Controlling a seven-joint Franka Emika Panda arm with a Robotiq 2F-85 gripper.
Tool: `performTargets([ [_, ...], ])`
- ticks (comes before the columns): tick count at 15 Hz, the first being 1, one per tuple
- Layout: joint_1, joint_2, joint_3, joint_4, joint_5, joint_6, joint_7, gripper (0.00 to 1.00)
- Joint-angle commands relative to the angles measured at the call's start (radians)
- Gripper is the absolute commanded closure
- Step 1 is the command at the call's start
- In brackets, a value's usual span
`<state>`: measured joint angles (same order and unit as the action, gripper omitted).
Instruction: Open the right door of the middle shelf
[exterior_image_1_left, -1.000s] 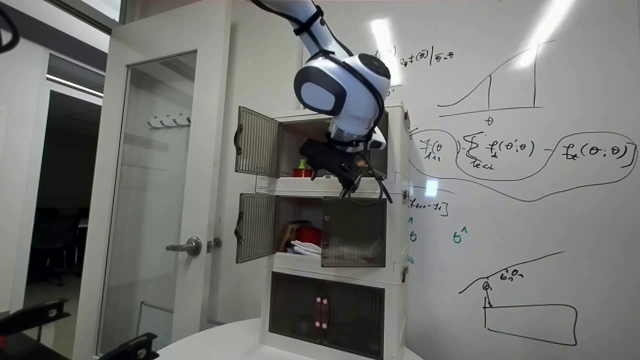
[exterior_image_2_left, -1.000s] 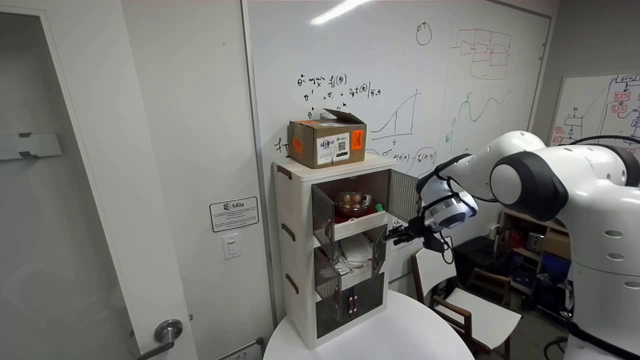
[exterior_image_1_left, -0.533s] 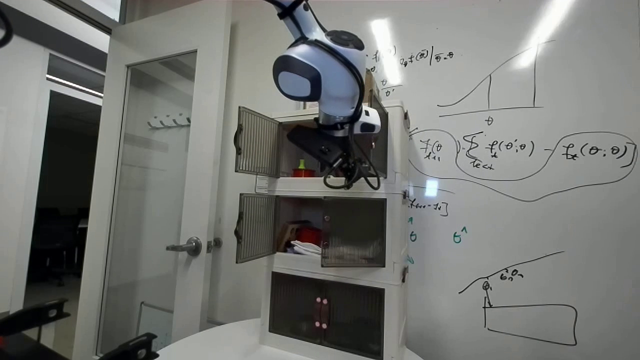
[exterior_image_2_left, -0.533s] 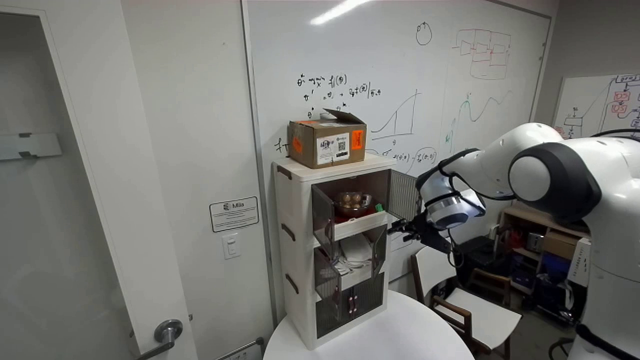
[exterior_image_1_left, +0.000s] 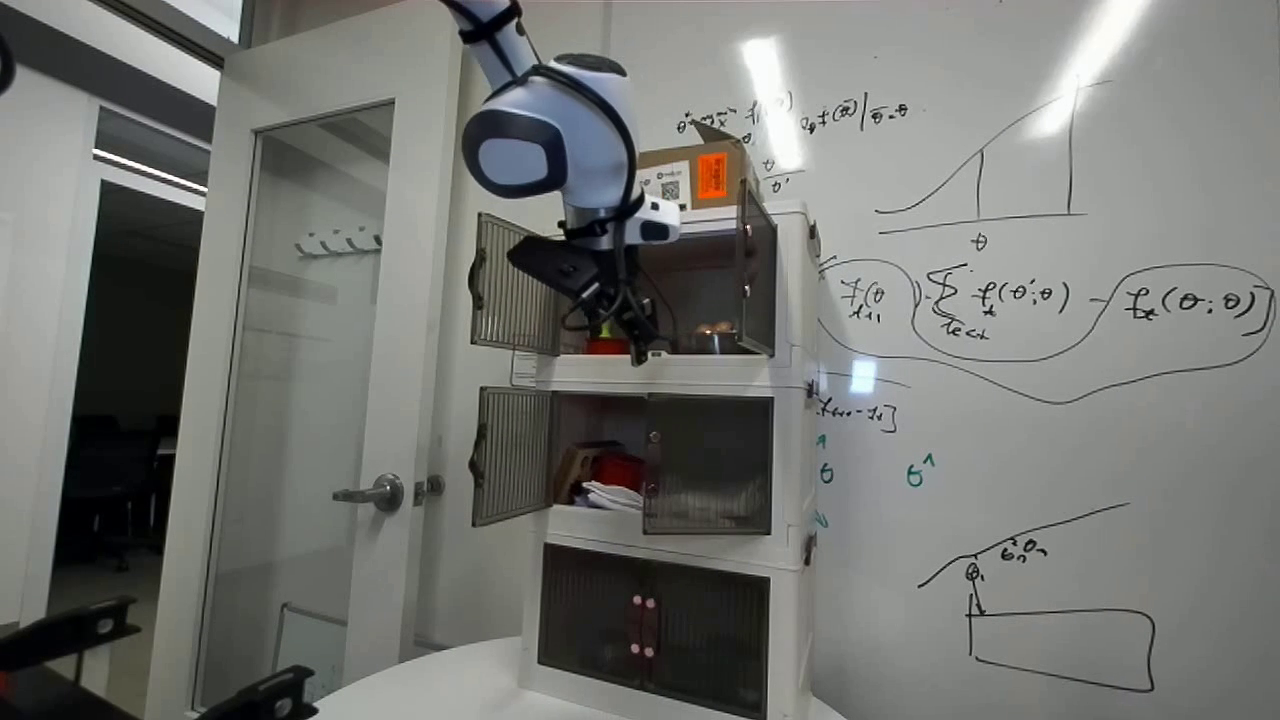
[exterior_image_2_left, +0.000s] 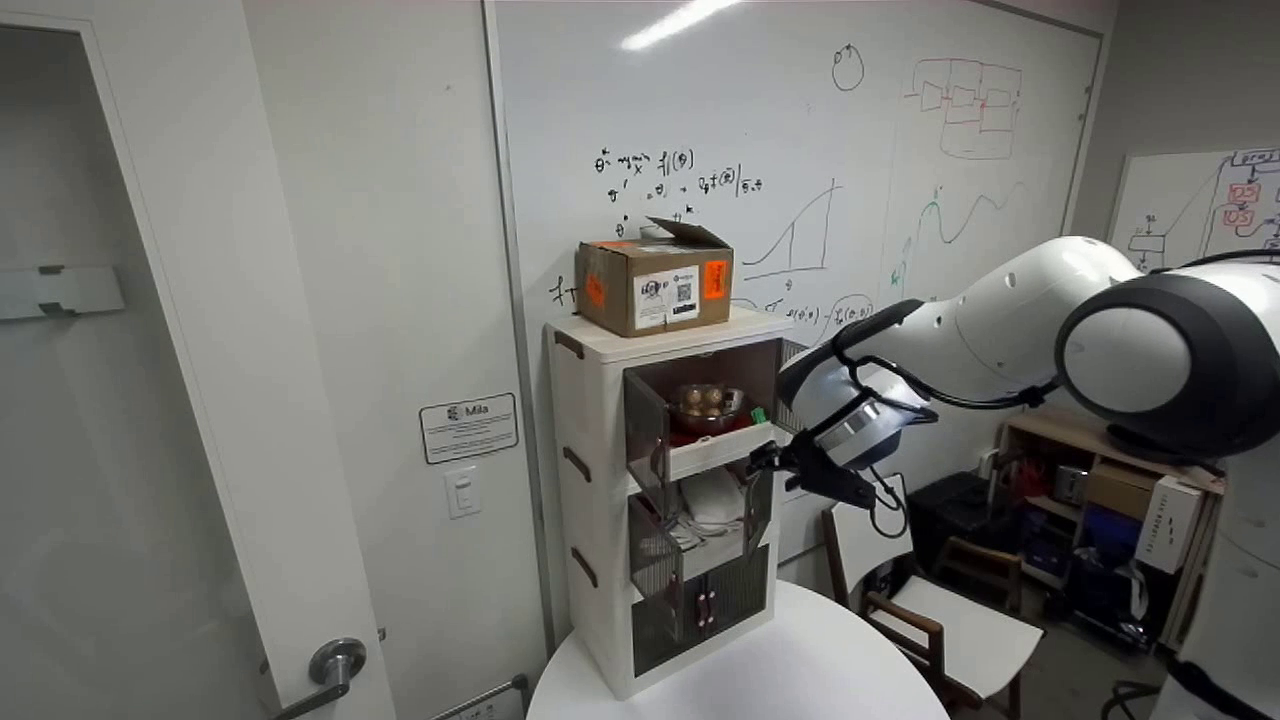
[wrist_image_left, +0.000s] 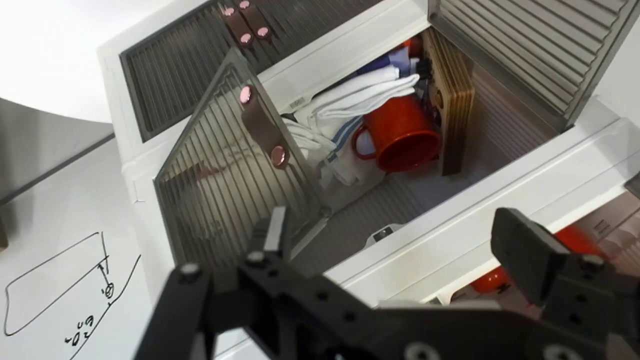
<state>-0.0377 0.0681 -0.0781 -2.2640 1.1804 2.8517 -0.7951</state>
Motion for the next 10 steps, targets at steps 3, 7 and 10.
performTargets([
  [3,0.052,0.079,0.04,-0.036,-0.337,0.217,0.432,0.0],
  [7,0.186,0.176,-0.144,0.021,-0.554,0.238,0.741,0.0],
  [10,0.245,0.231,-0.269,0.134,-0.673,0.158,0.909,0.0],
])
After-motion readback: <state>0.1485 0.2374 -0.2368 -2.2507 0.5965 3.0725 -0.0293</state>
